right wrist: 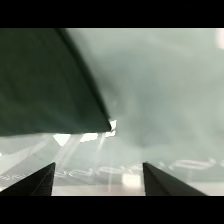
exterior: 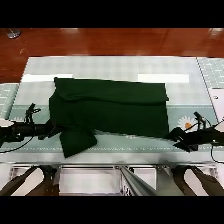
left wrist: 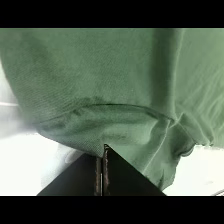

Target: Fold the shirts.

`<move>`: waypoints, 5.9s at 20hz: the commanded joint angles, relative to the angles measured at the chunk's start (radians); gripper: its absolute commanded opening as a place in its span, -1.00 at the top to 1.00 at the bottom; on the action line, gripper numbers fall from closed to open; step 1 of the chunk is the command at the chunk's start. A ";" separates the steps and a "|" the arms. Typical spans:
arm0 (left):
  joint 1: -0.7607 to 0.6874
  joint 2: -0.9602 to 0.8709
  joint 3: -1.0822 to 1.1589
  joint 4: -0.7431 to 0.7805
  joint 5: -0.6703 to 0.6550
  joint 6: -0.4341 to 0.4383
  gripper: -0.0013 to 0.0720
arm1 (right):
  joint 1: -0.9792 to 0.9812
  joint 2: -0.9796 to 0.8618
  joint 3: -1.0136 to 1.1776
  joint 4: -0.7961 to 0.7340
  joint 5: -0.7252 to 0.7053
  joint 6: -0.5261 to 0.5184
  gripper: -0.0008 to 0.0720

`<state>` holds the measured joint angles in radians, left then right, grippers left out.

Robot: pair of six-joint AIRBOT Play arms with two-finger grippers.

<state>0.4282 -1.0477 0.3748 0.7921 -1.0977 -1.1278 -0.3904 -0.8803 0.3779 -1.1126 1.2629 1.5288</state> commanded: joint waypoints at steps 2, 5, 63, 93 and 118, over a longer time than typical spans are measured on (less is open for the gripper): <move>-0.001 0.001 0.002 -0.008 -0.007 0.002 0.87 | 0.085 -0.093 -0.009 0.158 -0.203 -0.005 -0.74; 0.001 0.001 0.006 -0.010 -0.005 0.002 0.87 | 0.112 -0.163 0.031 0.219 -0.277 -0.012 -0.70; -0.316 -0.594 1.210 0.225 -0.265 -0.249 0.87 | 0.138 -0.478 0.848 0.052 0.047 -0.029 0.92; -1.312 -0.671 1.037 -0.003 0.014 -0.271 0.87 | 0.138 0.460 0.547 0.164 0.185 0.078 0.92; -0.269 0.267 0.599 0.218 -0.043 -0.245 0.87 | 0.911 -0.861 1.222 0.293 -0.180 0.059 -0.73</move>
<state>0.1616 -0.8127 1.0348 1.0084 -1.1545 -1.3777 0.5663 -1.6661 1.5143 -0.8490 0.9703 1.6032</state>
